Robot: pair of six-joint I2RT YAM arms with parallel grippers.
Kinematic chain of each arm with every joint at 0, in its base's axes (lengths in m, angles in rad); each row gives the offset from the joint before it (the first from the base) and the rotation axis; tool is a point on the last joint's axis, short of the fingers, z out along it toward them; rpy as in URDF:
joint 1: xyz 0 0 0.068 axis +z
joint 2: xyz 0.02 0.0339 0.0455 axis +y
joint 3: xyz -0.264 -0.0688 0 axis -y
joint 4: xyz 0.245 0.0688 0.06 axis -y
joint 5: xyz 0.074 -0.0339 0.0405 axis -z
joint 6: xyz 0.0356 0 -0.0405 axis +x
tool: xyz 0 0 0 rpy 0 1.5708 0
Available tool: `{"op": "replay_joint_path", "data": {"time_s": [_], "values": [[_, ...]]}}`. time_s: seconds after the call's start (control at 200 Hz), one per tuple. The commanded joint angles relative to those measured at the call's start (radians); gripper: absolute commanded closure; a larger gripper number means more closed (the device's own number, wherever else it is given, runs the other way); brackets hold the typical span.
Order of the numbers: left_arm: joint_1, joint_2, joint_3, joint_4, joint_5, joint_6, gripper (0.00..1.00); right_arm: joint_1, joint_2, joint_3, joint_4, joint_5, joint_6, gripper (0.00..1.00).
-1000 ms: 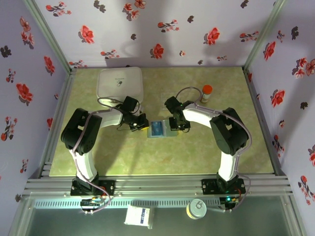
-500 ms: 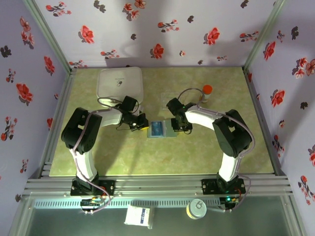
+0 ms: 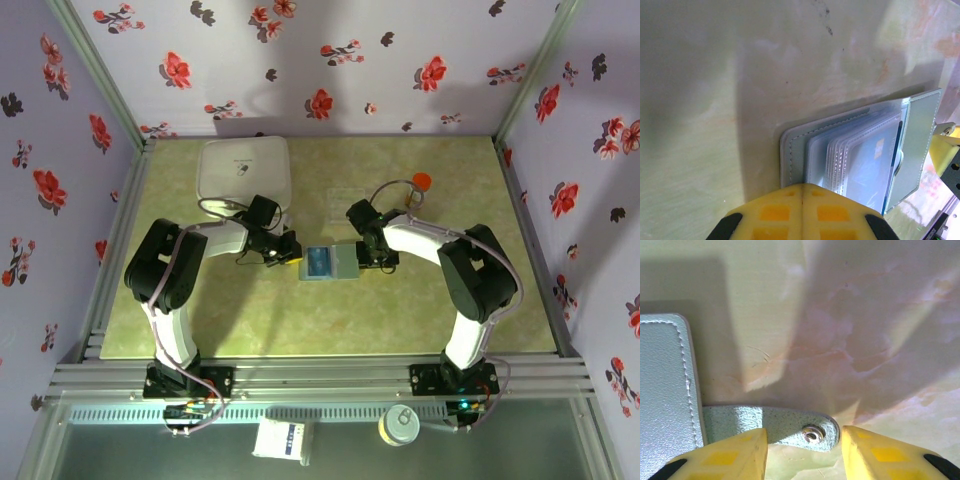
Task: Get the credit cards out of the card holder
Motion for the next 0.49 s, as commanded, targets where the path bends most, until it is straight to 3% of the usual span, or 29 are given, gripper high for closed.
{"op": "replay_joint_path", "data": {"time_s": [0.0, 0.235, 0.49], "values": [[0.007, 0.072, -0.019, -0.093, -0.103, 0.027, 1.00, -0.014, -0.018, -0.027, -0.068, 0.065, 0.001, 0.55], [0.008, 0.076, -0.013, -0.098, -0.099, 0.030, 1.00, -0.014, -0.018, -0.013, -0.100, 0.115, -0.007, 0.56], [0.007, 0.070, -0.016, -0.096, -0.097, 0.029, 1.00, 0.013, 0.023, 0.034, -0.120, 0.121, -0.049, 0.63]]}}
